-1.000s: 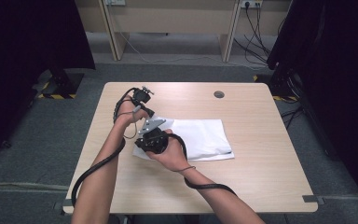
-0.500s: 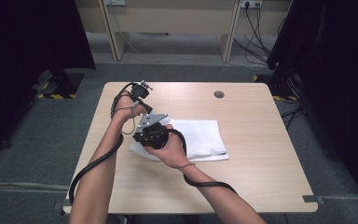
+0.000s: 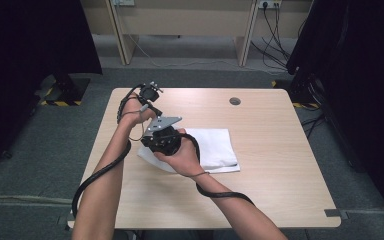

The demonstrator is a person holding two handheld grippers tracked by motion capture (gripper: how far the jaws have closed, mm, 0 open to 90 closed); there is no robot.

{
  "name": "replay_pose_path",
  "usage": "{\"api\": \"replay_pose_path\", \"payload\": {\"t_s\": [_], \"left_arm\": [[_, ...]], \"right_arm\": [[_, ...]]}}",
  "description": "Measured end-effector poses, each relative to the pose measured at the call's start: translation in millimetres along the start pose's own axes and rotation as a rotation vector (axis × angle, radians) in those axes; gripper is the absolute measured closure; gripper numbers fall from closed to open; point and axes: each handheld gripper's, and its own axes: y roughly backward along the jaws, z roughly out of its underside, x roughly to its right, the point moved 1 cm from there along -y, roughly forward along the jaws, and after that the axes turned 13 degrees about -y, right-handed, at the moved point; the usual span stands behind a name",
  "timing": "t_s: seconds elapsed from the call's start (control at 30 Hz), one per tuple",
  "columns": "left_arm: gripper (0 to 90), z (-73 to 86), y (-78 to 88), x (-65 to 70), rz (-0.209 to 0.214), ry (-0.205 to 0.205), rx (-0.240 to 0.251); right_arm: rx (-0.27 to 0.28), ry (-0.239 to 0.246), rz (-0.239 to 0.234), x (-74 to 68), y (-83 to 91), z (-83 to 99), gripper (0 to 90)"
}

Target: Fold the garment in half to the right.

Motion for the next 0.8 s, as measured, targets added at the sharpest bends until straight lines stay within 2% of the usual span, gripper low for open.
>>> {"api": "replay_pose_path", "payload": {"t_s": [0.57, 0.8], "left_arm": [[86.8, -3.9, 12.7, -2.4, -0.021, -0.006, -0.024], [86.8, -3.5, 16.8, -3.6, -0.030, -0.004, -0.033]], "right_arm": [[0.027, 0.009, -0.008, -6.2, 6.9, -10.2, 84.1], [0.047, -0.007, -0.019, -7.2, 9.2, -16.6, 84.1]]}}
